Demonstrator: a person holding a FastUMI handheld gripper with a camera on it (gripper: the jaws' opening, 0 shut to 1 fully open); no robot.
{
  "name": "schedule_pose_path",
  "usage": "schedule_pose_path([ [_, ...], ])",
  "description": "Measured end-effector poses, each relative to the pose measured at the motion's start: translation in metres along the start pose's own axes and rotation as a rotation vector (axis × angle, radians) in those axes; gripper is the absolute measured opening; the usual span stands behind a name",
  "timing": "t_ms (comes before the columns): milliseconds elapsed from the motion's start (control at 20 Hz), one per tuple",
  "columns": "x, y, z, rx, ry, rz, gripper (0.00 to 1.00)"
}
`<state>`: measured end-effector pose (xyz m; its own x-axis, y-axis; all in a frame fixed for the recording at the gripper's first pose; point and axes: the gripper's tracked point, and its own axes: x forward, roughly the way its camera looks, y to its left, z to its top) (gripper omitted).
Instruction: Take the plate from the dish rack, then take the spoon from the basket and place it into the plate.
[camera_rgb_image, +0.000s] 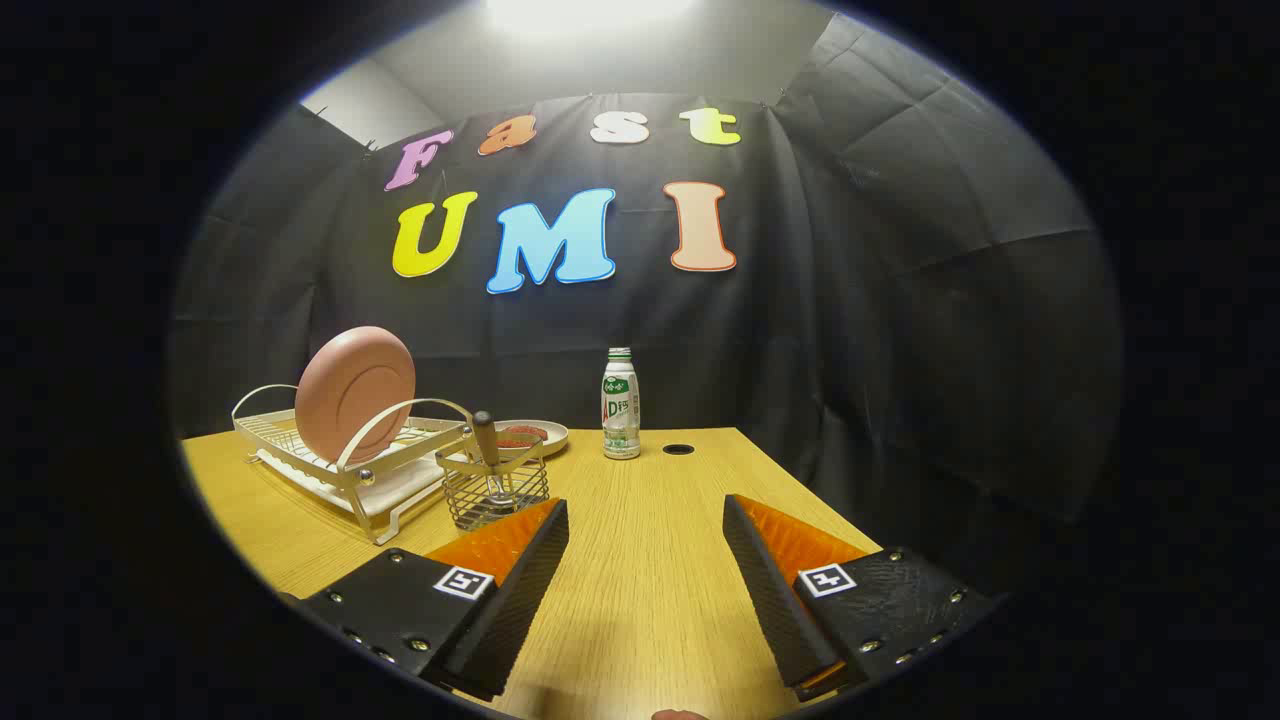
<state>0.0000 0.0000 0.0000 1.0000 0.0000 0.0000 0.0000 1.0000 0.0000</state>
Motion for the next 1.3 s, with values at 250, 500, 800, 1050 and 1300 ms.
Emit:
schedule_pose_path([
  [250,0.003,0.001,-0.001,-0.001,-0.003,0.007,0.95],
  [500,0.036,-0.001,0.0,-0.001,0.016,-0.006,0.95],
  [800,0.083,-0.006,0.041,0.025,-0.029,-0.016,0.95],
  [1050,0.079,-0.004,0.125,0.007,-0.068,-0.017,0.95],
  [1300,0.06,0.022,0.202,-0.034,-0.078,-0.022,0.95],
])
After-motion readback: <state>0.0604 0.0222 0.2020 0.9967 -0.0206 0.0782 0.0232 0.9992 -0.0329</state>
